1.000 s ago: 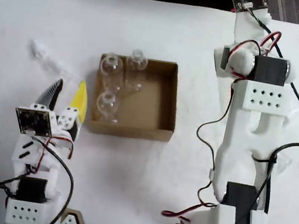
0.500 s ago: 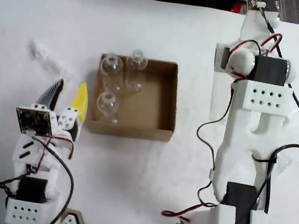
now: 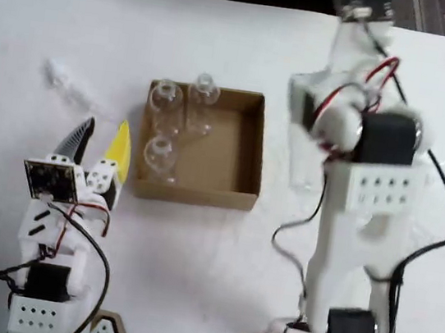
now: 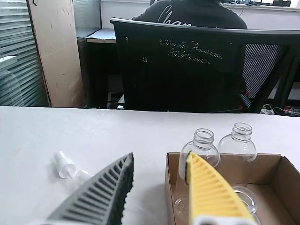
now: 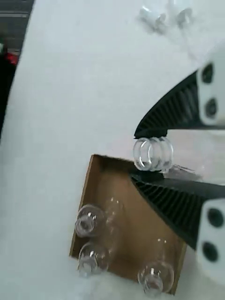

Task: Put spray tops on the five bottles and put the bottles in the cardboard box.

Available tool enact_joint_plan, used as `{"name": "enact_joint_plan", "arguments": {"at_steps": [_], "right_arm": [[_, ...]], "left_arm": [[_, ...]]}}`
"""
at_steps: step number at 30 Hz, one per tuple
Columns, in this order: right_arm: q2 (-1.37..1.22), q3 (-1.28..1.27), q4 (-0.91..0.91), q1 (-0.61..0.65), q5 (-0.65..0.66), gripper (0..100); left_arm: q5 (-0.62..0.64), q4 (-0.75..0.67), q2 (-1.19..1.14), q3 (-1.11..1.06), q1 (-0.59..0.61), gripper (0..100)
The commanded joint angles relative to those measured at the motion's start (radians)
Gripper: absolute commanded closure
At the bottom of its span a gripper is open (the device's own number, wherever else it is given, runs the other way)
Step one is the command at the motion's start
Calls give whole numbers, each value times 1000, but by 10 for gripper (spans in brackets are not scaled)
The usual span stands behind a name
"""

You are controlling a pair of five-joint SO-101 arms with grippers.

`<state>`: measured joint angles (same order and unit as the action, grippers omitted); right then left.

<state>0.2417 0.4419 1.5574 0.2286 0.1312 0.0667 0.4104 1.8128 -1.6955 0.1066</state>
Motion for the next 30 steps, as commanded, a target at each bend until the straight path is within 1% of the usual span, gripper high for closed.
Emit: {"name": "enact_joint_plan", "arguments": {"at_steps": [1, 5, 9, 15, 21, 26, 30], "right_arm": [[81, 26, 2, 85, -11, 983], [90, 26, -1, 128, -12, 983], [93, 26, -30, 128, -14, 983], [93, 26, -56, 134, -130, 983], [101, 26, -51, 133, -140, 982], [255, -38, -58, 145, -141, 982], [458, -233, -102, 220, -141, 982]], "left_arm": [[-12, -21, 7, 3, -10, 824], [-12, -21, 7, 3, -10, 824], [-12, -21, 7, 3, -10, 824], [-14, -21, 7, 3, -7, 824], [-14, -21, 7, 3, -5, 824], [-14, -21, 7, 3, -5, 824], [-14, -21, 7, 3, -8, 824]]}}
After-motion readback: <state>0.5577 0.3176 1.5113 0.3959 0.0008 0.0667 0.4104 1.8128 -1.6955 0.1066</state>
